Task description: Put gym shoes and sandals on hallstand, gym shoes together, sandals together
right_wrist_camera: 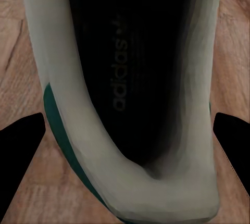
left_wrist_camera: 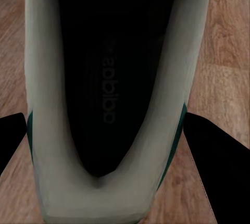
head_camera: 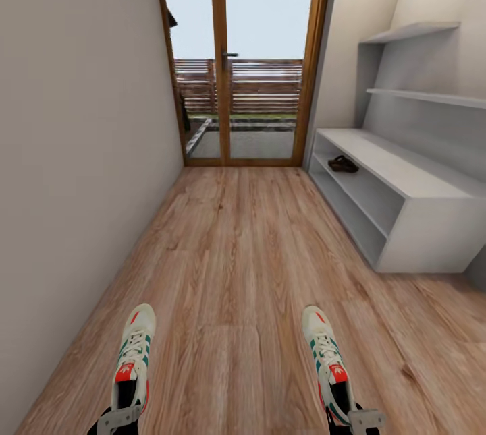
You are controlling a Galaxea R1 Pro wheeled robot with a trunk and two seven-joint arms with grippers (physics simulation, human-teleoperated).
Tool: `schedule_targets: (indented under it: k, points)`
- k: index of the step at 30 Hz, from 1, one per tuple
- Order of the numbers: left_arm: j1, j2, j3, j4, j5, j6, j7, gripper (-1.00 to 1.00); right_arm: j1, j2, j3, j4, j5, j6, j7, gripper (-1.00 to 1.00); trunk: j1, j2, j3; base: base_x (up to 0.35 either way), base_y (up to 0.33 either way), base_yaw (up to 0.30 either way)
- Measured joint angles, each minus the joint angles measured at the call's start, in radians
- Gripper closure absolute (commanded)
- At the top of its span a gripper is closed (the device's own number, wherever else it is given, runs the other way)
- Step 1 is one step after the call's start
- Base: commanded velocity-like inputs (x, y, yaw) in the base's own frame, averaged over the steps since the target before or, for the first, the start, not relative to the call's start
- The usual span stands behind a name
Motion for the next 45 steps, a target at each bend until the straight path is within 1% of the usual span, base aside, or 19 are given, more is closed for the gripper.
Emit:
schedule_targets:
  k: [45]
  points:
    - [0.000,0.000,0.001,0.000,0.001,0.000,0.000,1.00,-0.001,-0.002,-0.001,0.000,-0.001,-0.005,0.000,1.00,0.000,0.000,0.000,0.339,0.000,0.000]
